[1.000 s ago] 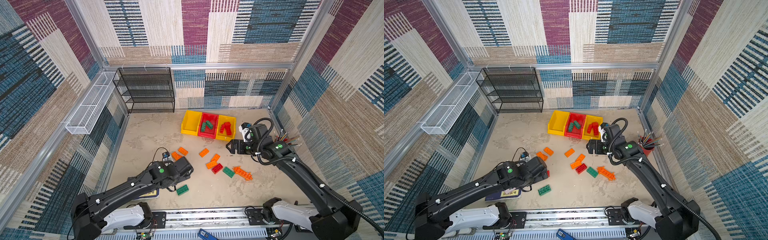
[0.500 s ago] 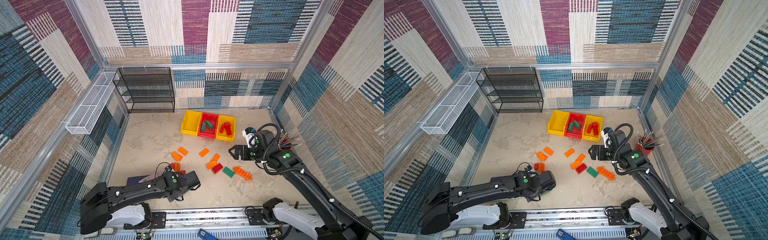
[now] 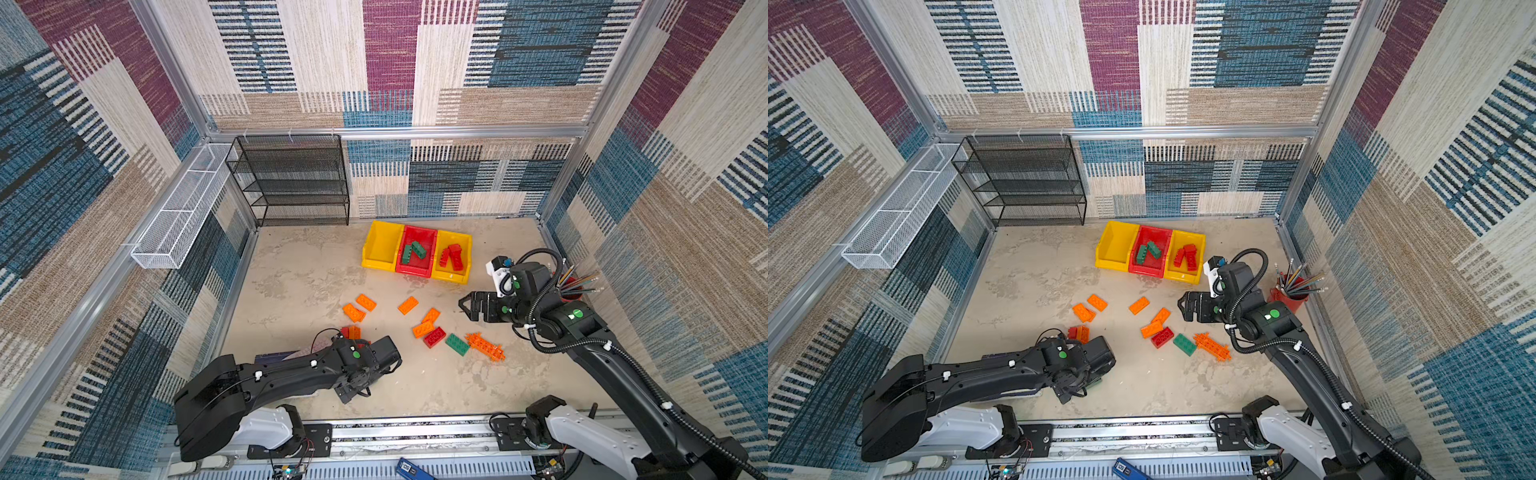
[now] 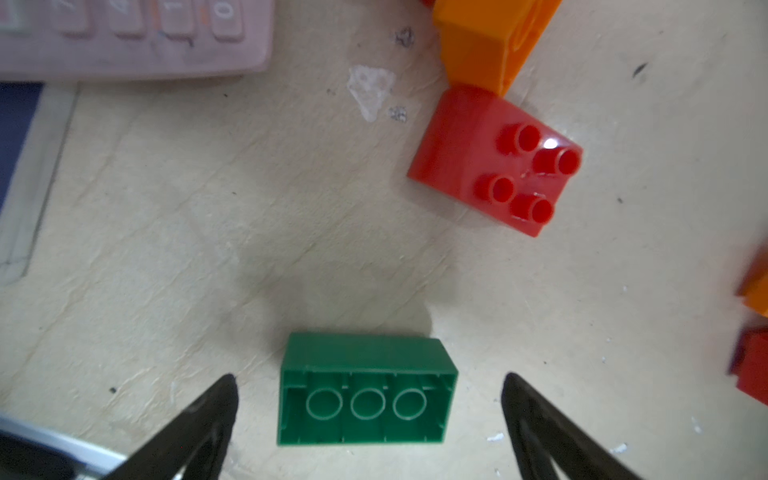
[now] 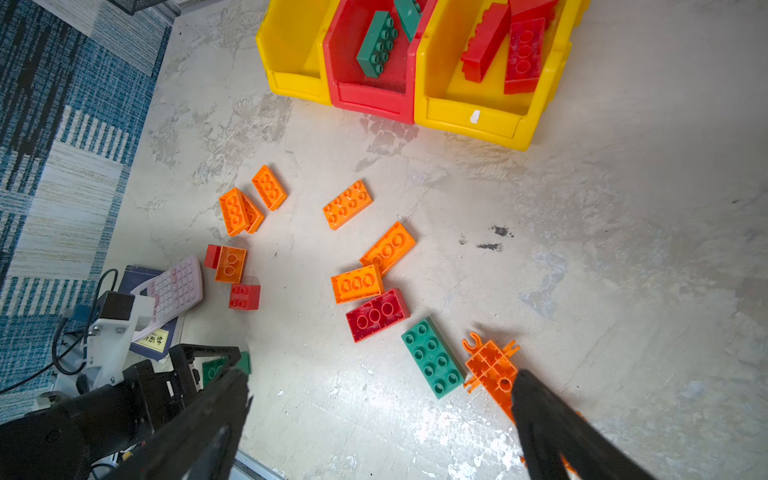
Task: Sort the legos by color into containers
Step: 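Lower the left gripper onto a green brick near the calculator and grasp it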
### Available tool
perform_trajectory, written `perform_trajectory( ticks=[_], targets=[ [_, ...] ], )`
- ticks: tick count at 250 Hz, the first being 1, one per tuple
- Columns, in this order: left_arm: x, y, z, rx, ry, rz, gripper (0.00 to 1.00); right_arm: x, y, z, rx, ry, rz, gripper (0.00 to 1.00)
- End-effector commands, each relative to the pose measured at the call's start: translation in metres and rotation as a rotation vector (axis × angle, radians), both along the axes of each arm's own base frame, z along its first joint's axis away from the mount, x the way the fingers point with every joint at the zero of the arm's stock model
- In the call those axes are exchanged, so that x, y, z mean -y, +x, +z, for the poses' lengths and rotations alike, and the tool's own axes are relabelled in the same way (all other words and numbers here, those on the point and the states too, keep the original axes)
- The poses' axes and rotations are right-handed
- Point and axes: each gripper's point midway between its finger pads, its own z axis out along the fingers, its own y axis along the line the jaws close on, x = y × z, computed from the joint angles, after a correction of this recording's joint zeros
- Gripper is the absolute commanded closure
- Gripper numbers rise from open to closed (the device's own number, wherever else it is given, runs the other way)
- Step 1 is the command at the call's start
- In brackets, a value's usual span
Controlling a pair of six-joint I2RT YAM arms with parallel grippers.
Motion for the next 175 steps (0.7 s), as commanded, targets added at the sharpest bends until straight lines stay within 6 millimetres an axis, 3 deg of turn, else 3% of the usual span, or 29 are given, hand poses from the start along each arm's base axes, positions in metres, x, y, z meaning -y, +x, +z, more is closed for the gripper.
perform_trajectory(
  ticks=[1, 51, 175],
  targets=[
    [0.008, 0.0, -0.001, -0.039, 0.001, -0.066, 0.0, 0.0, 0.005, 0.001, 0.015, 0.002, -0.012, 0.0],
    [0.015, 0.005, 0.005, -0.073, 0.046, -0.126, 0.05, 0.002, 0.006, -0.007, 0.004, -0.01, -0.023, 0.0],
    [0.021, -0.003, -0.016, -0.163, 0.03, -0.173, 0.26, 0.005, 0.0, -0.024, -0.021, -0.022, -0.025, 0.0]
  ],
)
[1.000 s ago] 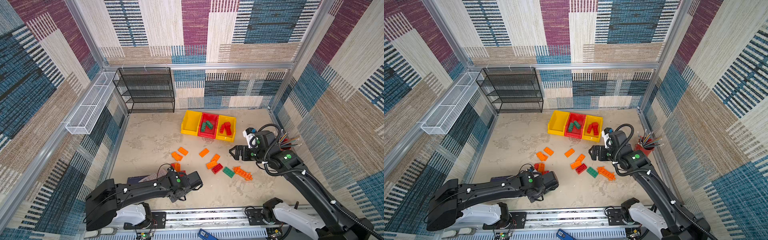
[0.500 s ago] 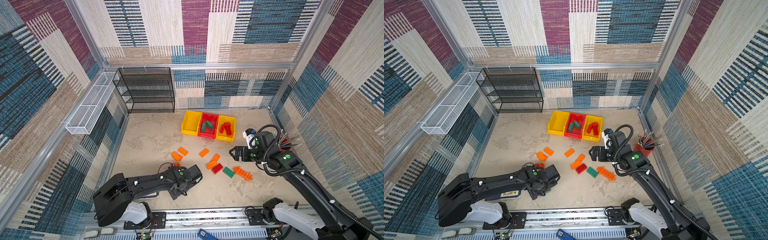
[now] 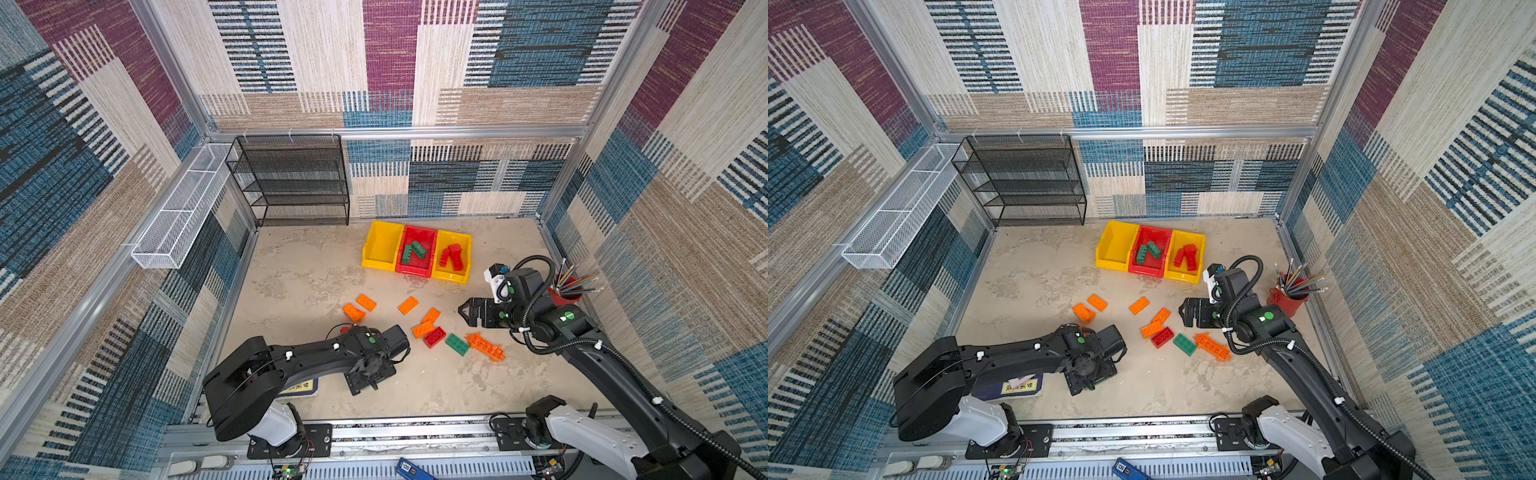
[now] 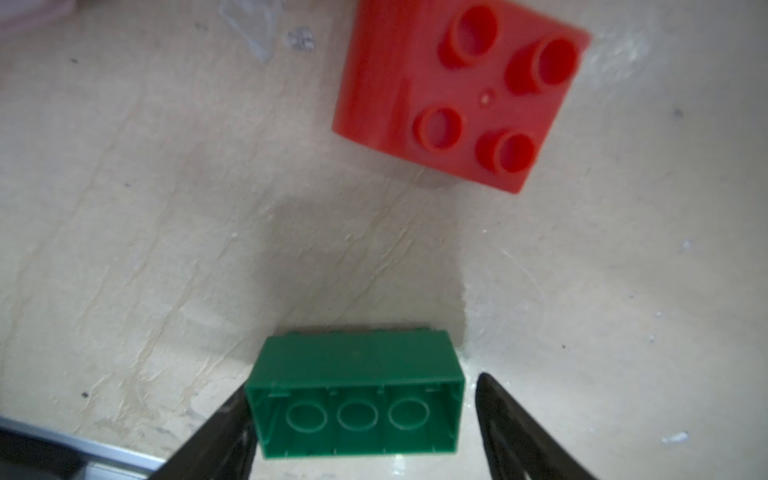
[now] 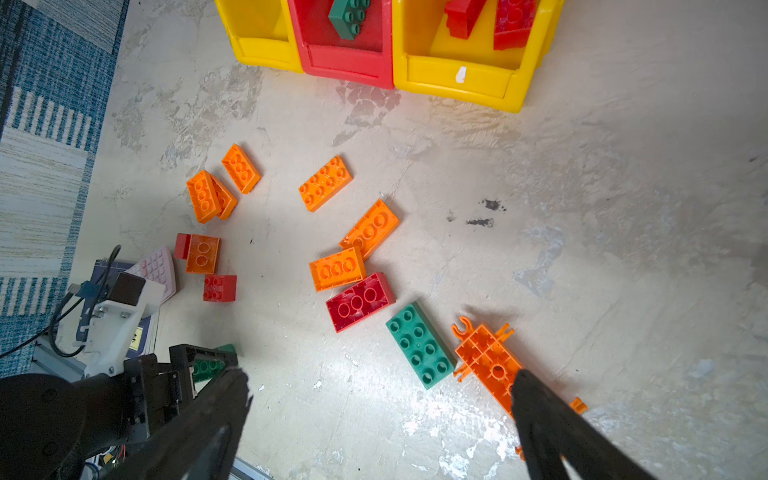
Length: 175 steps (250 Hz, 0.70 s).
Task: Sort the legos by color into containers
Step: 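Lower the left gripper onto a green brick near the calculator and grasp it, then carry the green brick with the left gripper and drop it into the red bin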
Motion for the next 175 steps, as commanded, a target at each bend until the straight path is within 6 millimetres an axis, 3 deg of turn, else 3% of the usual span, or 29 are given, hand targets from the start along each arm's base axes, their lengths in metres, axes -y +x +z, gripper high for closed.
perform_trajectory(
  ticks=[1, 61, 112, 142, 175],
  targets=[
    [0.0, -0.003, -0.005, -0.016, -0.002, -0.016, 0.26, 0.001, 0.005, 0.005, 0.034, -0.001, -0.01, 0.0],
    [-0.004, -0.003, -0.018, -0.001, -0.006, -0.007, 0.3, 0.005, 0.005, 0.009, 0.045, -0.031, -0.005, 0.0],
    [-0.003, -0.004, -0.022, -0.022, 0.01, -0.041, 0.4, 0.006, 0.004, 0.012, 0.052, -0.044, 0.006, 0.0],
    [-0.001, 0.002, -0.013, -0.007, 0.027, -0.071, 0.43, 0.006, 0.005, 0.016, 0.064, -0.046, 0.008, 0.0],
    [0.005, 0.014, 0.01, 0.023, 0.066, -0.134, 0.43, 0.007, 0.004, 0.016, 0.066, -0.048, 0.007, 0.0]
  ],
)
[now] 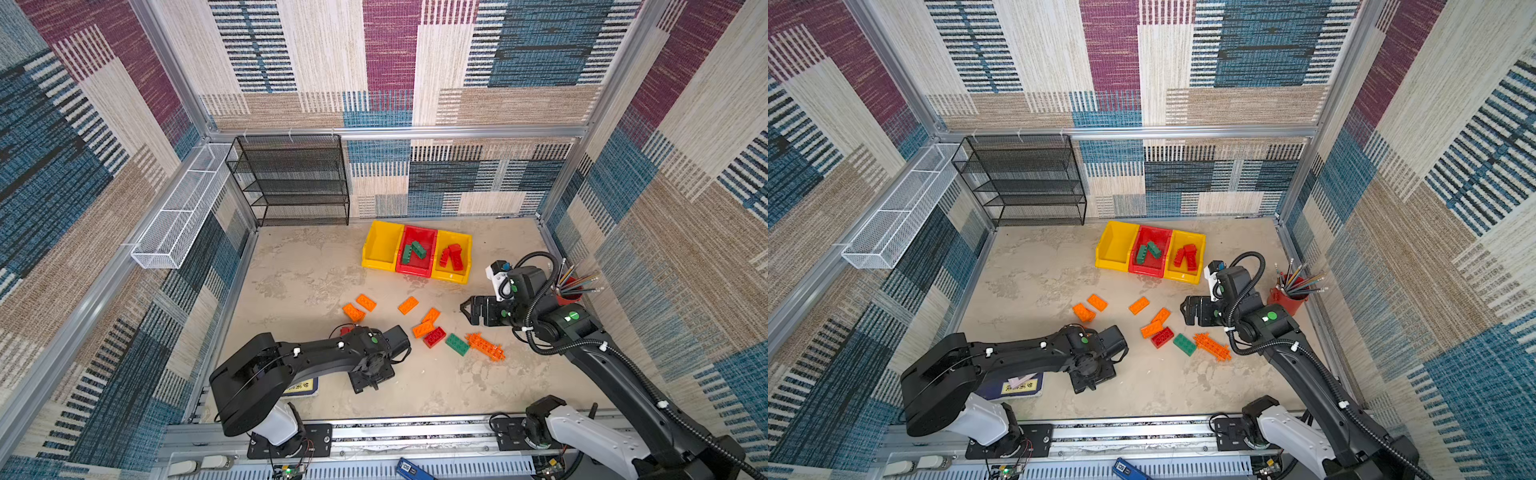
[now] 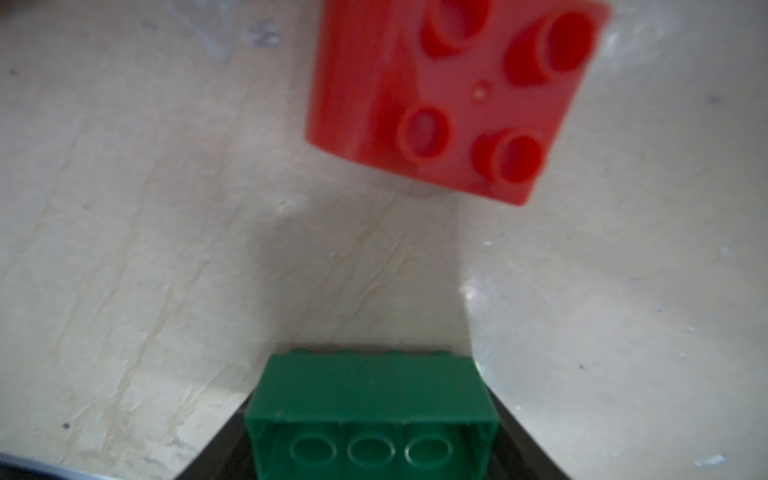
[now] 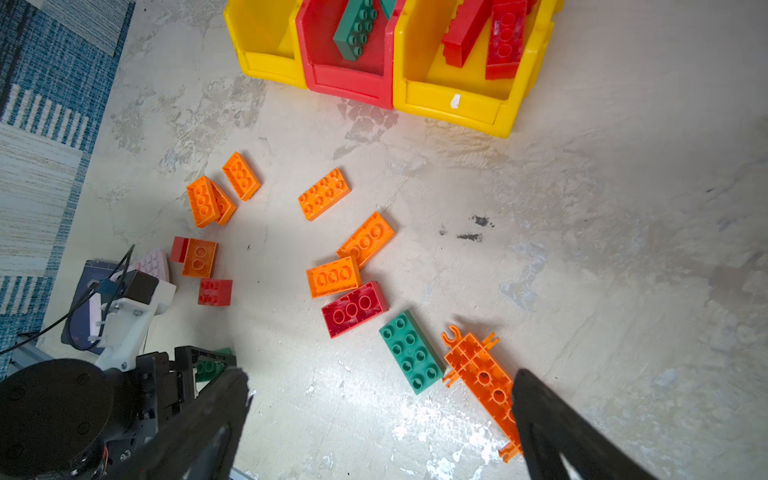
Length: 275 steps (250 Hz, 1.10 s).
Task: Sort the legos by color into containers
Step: 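Carry the green brick with the left gripper and drop it into the red bin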
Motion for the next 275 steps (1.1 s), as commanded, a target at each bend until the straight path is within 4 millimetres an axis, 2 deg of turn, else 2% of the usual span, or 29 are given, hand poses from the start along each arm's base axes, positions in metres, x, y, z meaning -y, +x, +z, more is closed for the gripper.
perform_trajectory(
  ticks=[1, 40, 67, 93, 138, 179, 215, 238, 275],
  targets=[
    [-0.002, 0.009, 0.017, 0.025, 0.057, -0.08, 0.43, 0.002, 0.0, 0.003, 0.015, -0.01, 0.0, 0.0],
    [0.015, 0.035, 0.051, 0.084, 0.079, -0.161, 0.43, 0.008, -0.004, 0.006, 0.024, -0.015, -0.028, 0.0],
    [0.031, 0.063, 0.07, 0.112, 0.041, -0.199, 0.43, 0.015, -0.008, 0.007, 0.034, -0.024, -0.055, 0.0],
    [0.044, 0.1, 0.089, 0.149, 0.004, -0.231, 0.43, 0.02, -0.009, 0.008, 0.038, -0.032, -0.077, 0.0],
    [0.07, 0.178, 0.114, 0.202, -0.055, -0.298, 0.43, 0.03, -0.008, 0.011, 0.035, -0.053, -0.144, 0.0],
    [0.092, 0.247, 0.122, 0.226, -0.129, -0.339, 0.43, 0.036, -0.004, 0.017, 0.029, -0.034, -0.22, 0.0],
    [0.12, 0.301, 0.124, 0.289, -0.278, -0.367, 0.41, 0.034, 0.002, 0.01, 0.011, -0.003, -0.268, 0.0],
    [0.131, 0.33, 0.126, 0.344, -0.358, -0.351, 0.41, 0.034, 0.005, 0.005, -0.006, 0.011, -0.296, 0.0],
    [0.14, 0.362, 0.122, 0.396, -0.481, -0.294, 0.41, 0.035, 0.012, 0.006, -0.01, 0.009, -0.326, 0.0]
  ],
)
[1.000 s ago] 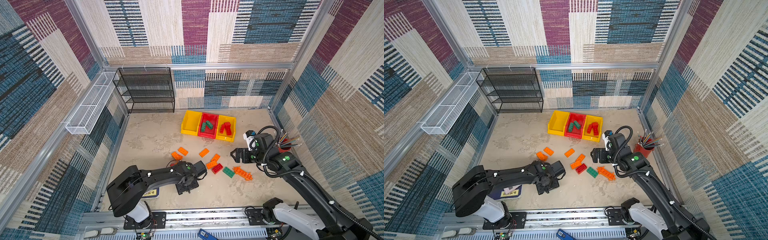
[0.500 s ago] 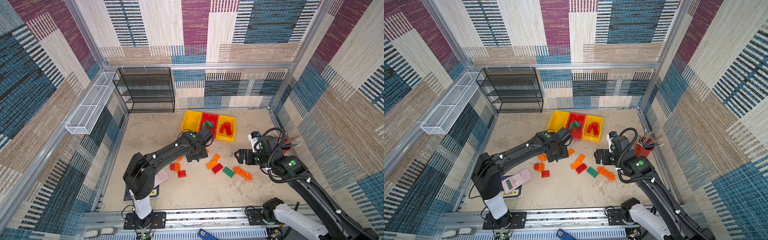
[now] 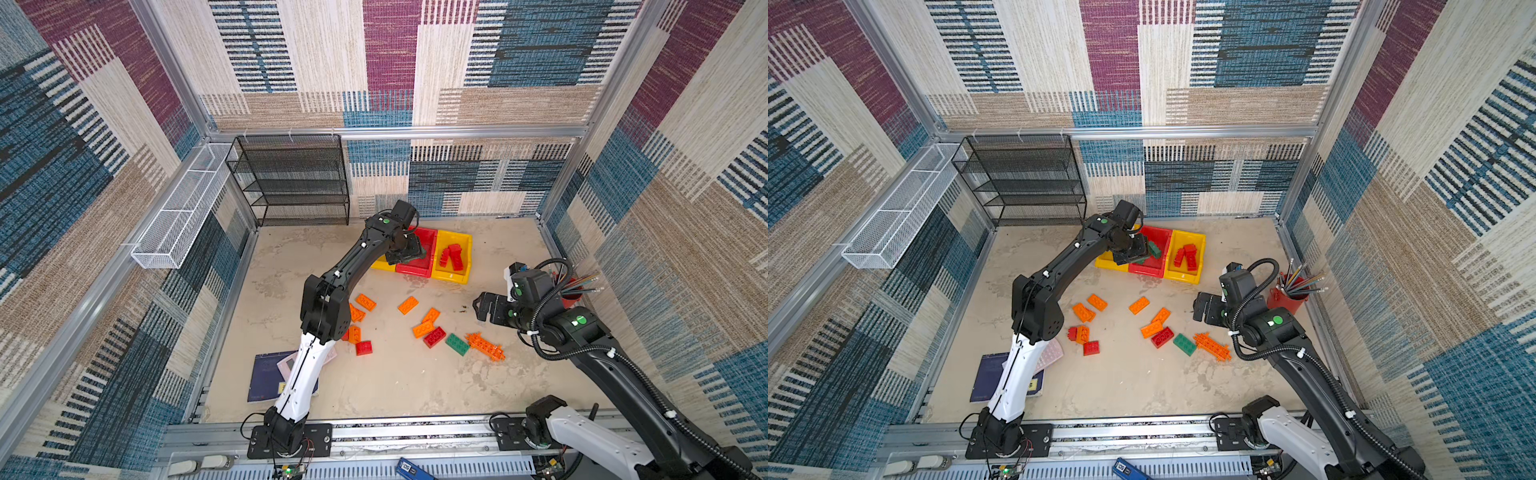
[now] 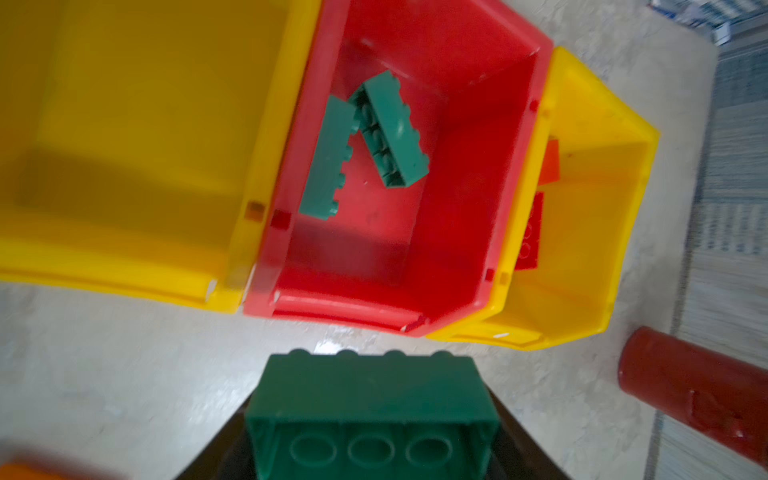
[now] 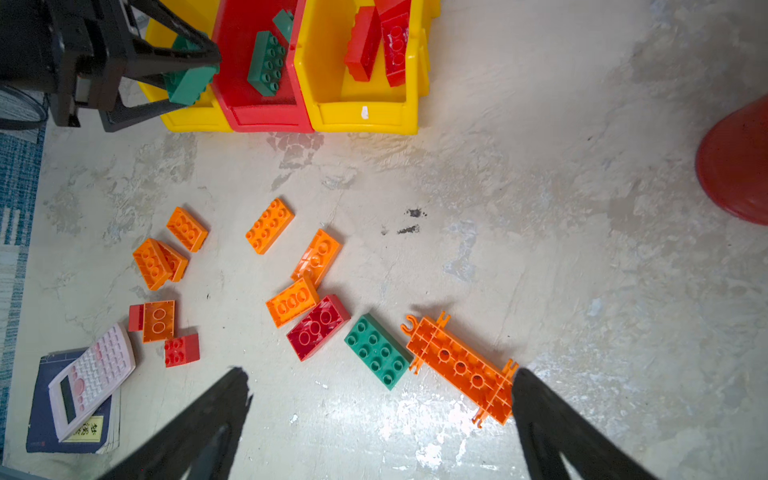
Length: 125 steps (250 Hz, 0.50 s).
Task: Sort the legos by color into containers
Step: 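Carry the green brick with the left gripper and drop it into the red bin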
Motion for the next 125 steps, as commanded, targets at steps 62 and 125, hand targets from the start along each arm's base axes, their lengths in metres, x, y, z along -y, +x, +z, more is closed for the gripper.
perform_trajectory(
  ticks=[62, 125],
  targets=[
    [0.032, 0.046, -0.007, 0.022, -0.314, 0.006, 0.26, 0.003, 0.026, 0.015, 0.026, -0.012, -0.088, 0.0],
    [0.03, 0.054, 0.004, 0.041, -0.355, 0.005, 0.01, -0.001, 0.03, 0.011, 0.002, -0.007, -0.092, 0.0]
  ],
)
